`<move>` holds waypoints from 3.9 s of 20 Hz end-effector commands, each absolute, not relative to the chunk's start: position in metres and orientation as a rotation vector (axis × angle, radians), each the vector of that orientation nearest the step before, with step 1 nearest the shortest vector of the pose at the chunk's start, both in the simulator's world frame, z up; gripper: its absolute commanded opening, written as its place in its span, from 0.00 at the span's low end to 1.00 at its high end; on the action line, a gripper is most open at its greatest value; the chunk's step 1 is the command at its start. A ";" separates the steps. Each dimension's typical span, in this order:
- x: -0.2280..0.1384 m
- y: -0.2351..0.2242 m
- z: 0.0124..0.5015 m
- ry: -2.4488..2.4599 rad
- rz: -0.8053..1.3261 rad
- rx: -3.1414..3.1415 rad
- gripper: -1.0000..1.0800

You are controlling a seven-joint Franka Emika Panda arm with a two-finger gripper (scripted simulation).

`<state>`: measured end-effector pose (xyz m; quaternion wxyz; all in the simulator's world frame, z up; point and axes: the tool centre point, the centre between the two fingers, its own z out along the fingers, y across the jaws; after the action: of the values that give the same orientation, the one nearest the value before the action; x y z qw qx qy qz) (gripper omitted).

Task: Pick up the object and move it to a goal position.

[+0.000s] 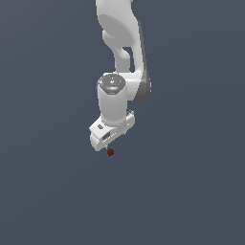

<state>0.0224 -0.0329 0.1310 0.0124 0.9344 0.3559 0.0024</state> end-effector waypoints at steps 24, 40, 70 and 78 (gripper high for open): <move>0.027 -0.058 0.076 1.975 -0.005 2.437 0.96; 0.027 -0.062 0.066 2.105 -0.001 2.332 0.96; 0.028 -0.061 0.022 2.110 -0.001 2.327 0.00; 0.033 -0.049 0.066 2.111 -0.001 2.326 0.00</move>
<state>0.0315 -0.0520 0.0546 -0.0004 0.7407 0.6718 -0.0006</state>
